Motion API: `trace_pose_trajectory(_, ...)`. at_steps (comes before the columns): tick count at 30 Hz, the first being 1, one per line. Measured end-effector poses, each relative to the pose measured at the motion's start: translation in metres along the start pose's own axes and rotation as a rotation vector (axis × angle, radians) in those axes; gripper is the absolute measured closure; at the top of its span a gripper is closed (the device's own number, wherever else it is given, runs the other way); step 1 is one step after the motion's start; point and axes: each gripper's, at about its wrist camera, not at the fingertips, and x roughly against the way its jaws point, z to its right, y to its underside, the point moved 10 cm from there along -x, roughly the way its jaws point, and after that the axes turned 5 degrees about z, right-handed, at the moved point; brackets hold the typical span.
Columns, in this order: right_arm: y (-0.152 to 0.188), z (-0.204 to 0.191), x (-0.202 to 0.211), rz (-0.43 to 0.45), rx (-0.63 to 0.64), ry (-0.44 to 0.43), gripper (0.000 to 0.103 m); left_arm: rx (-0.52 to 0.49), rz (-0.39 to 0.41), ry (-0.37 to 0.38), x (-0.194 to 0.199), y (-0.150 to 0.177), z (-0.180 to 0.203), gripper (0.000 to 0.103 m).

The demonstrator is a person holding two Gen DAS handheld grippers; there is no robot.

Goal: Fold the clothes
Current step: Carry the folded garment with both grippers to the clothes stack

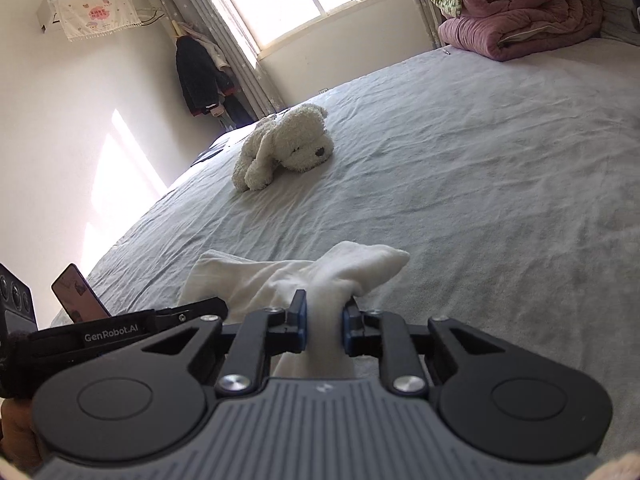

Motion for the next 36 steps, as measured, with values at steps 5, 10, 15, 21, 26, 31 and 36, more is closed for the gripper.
trace_pose_trajectory(5,-0.074,0.044,0.056,0.163,-0.005,0.062,0.083,-0.096,0.08,0.121,-0.025,-0.05,0.097,0.086)
trace_pose_trajectory(10,-0.153,0.101,0.121,0.315,-0.003,0.133,0.083,-0.193,0.142,0.255,-0.054,-0.093,0.205,0.086)
trace_pose_trajectory(15,-0.226,0.156,0.181,0.45,0.017,0.21,0.083,-0.277,0.201,0.371,-0.084,-0.119,0.324,0.086)
trace_pose_trajectory(21,-0.286,0.209,0.22,0.546,0.015,0.268,0.083,-0.367,0.209,0.465,-0.116,-0.138,0.432,0.086)
trace_pose_trajectory(26,-0.315,0.264,0.218,0.543,-0.068,0.279,0.083,-0.393,0.132,0.462,-0.166,-0.146,0.468,0.086)
trace_pose_trajectory(31,-0.314,0.322,0.203,0.501,-0.154,0.323,0.083,-0.374,-0.011,0.427,-0.239,-0.133,0.473,0.086)
trace_pose_trajectory(36,-0.29,0.366,0.175,0.413,-0.102,0.42,0.079,-0.433,-0.051,0.356,-0.282,-0.103,0.467,0.078)
